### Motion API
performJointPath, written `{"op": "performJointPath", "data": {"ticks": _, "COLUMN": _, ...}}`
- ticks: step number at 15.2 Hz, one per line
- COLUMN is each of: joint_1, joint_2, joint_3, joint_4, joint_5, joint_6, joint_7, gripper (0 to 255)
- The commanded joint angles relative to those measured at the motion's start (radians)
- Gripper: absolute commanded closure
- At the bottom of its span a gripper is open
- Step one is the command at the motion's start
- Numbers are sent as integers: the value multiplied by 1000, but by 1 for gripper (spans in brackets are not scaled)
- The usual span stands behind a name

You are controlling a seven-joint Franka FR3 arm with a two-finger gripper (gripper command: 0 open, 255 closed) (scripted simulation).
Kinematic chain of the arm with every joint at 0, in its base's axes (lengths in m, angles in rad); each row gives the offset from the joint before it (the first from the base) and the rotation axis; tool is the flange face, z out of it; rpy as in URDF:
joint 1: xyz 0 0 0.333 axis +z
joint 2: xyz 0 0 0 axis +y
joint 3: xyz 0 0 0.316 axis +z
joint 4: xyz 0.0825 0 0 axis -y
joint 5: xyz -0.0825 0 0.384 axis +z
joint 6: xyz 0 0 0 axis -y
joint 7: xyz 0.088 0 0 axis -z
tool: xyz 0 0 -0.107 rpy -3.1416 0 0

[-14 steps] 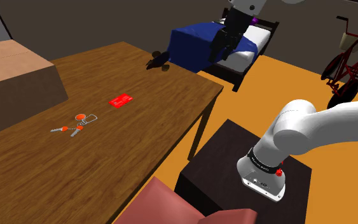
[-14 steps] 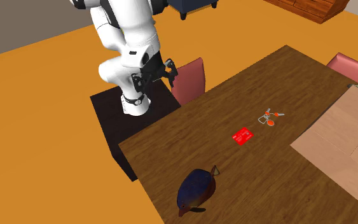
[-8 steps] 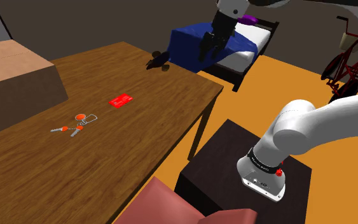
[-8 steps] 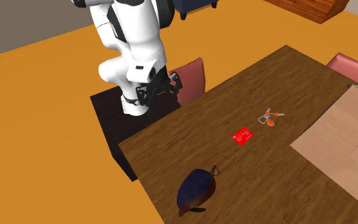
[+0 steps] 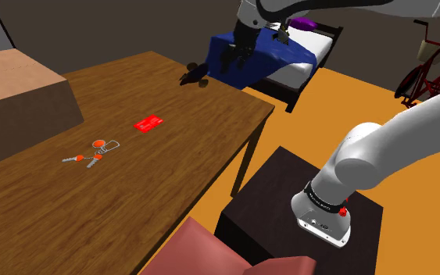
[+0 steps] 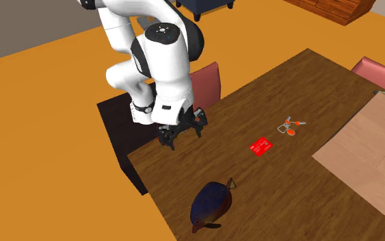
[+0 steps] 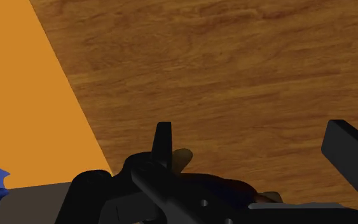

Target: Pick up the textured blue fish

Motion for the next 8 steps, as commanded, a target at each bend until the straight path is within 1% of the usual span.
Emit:
{"op": "performJointPath", "data": {"ticks": 1, "joint_1": -6, "joint_2": 81, "joint_3": 0, "joint_4": 49, "joint_5": -19, "joint_6": 43, "joint_7": -10, "gripper": 0}}
{"op": "performJointPath", "data": {"ticks": 8, "joint_1": -19, "joint_2": 335, "joint_3": 5, "joint_4": 236, "joint_5": -91, "joint_6": 143, "joint_7": -20, "gripper": 0}}
